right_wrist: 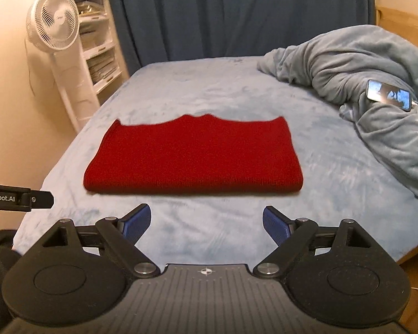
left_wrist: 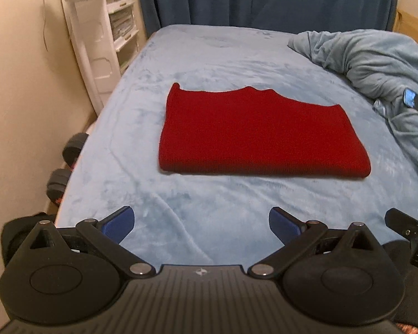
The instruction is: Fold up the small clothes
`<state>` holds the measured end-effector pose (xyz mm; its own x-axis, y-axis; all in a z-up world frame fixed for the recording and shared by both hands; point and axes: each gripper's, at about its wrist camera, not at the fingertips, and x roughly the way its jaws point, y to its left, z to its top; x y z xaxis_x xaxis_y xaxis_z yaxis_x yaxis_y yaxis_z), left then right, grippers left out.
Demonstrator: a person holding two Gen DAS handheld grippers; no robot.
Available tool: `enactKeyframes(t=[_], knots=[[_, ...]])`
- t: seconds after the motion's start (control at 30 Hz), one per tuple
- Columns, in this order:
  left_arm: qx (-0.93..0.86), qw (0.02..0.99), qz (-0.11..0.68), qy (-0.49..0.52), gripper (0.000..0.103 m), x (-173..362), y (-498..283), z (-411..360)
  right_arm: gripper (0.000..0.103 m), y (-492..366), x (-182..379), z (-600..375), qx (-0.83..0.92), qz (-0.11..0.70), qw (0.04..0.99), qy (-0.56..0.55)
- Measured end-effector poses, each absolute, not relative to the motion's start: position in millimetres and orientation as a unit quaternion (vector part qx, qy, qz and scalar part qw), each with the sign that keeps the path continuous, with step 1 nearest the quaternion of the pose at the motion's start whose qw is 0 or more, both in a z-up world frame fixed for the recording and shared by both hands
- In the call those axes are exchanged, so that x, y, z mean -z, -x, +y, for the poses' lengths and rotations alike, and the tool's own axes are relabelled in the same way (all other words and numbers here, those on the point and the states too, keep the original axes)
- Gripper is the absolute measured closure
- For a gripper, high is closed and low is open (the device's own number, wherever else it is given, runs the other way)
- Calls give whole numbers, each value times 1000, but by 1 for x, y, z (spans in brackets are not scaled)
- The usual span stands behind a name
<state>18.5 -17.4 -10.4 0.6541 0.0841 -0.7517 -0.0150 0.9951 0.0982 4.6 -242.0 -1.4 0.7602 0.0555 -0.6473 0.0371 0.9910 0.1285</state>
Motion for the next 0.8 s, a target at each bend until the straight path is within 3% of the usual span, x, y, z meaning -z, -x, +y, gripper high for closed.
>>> enactKeyframes(t=[0.8], knots=[[-32, 906, 420, -47, 0, 10, -11, -12, 15, 0, -1, -236, -5, 353, 933, -73]])
